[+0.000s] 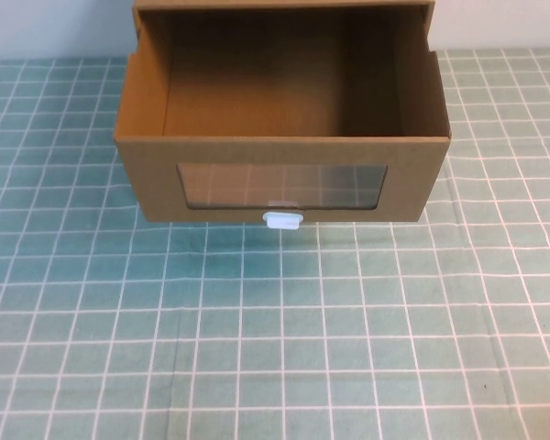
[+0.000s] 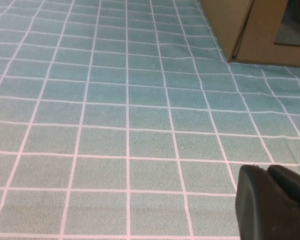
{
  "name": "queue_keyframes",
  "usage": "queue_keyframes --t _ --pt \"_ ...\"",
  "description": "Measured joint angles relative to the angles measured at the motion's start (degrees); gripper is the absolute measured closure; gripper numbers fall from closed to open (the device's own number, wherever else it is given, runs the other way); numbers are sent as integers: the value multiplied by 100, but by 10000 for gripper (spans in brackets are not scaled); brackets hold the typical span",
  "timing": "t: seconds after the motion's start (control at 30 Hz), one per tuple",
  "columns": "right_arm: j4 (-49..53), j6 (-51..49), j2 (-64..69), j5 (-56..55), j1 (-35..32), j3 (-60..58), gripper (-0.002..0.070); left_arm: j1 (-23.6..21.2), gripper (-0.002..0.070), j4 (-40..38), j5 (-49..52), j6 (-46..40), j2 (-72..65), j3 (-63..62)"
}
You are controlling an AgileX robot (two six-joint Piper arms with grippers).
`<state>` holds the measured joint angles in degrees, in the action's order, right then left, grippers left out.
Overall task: Open the shoe box
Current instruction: 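Pull the top drawer of the cardboard box fully open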
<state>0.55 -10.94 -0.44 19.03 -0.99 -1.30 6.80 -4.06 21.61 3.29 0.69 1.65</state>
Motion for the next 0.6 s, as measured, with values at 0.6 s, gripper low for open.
queue_keyframes --t 0.6 --pt "-123 0 0 138 0 -9 689 0 679 0 0 0 0 0"
